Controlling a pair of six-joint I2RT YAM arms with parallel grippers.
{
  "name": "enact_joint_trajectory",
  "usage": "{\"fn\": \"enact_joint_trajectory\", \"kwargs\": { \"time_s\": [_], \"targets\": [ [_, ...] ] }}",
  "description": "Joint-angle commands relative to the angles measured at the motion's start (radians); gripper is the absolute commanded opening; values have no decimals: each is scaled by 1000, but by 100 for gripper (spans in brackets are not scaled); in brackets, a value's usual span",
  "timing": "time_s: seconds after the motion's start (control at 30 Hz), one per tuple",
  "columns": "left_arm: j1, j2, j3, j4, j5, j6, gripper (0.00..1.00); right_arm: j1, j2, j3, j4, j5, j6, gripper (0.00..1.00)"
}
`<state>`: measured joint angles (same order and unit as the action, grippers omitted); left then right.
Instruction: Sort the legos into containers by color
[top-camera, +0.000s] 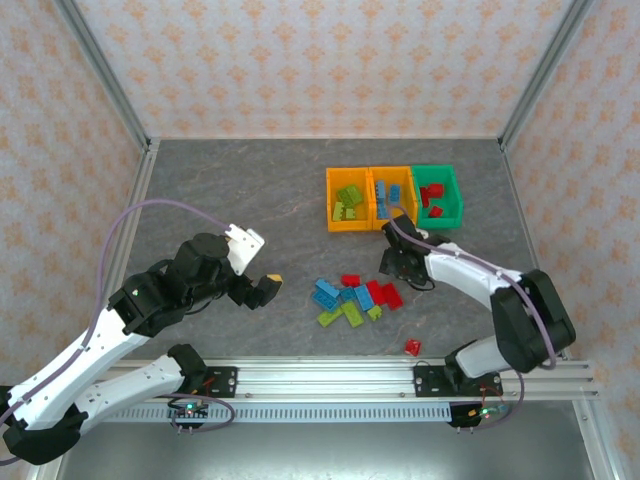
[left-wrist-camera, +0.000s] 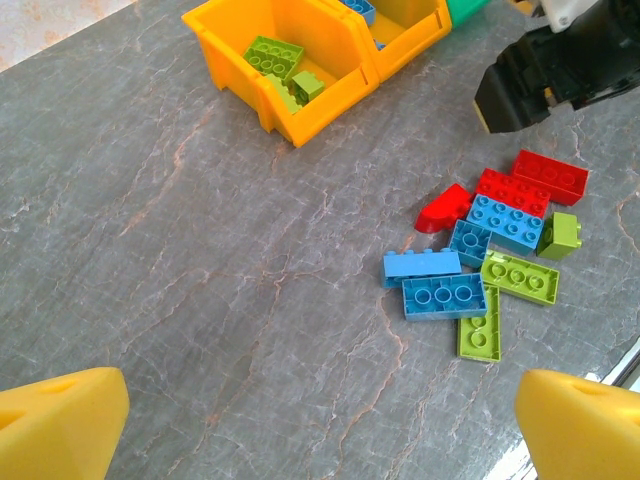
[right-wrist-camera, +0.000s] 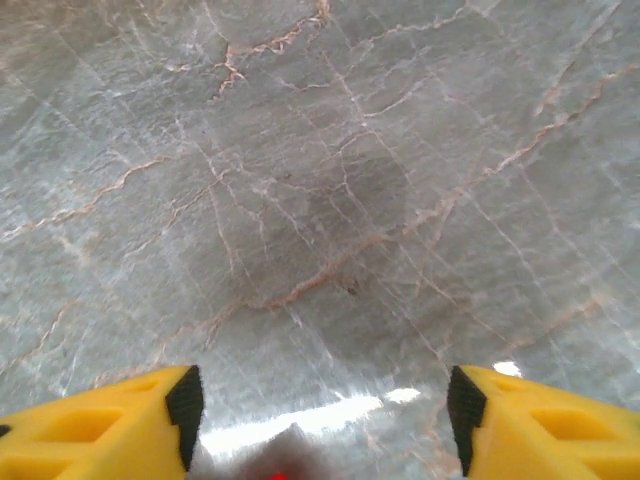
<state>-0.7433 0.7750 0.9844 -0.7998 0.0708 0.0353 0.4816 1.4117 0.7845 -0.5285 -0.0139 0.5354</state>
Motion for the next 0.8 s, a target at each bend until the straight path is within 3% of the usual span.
{"fn": "enact_joint_trajectory", "kwargs": {
  "time_s": [0.0, 0.13, 0.3, 0.5, 0.77],
  "targets": [
    [7, -6, -10, -9, -12, 2, 100, 7, -145, -33, -145, 44, 86, 71],
    [9, -5, -7, -7, -19, 3, 100, 34, -343, -105, -335, 22, 287, 74],
    [10, 4, -5, -9, -23, 4, 100, 81, -414, -154, -506, -94, 366, 78],
    [10, 7, -4, -14, -20, -1, 100, 143, -338, -146, -548, -189, 335, 86],
    [10, -11, -9, -7, -12, -3, 100, 205, -180, -188, -419, -326, 355, 82]
  ]
}}
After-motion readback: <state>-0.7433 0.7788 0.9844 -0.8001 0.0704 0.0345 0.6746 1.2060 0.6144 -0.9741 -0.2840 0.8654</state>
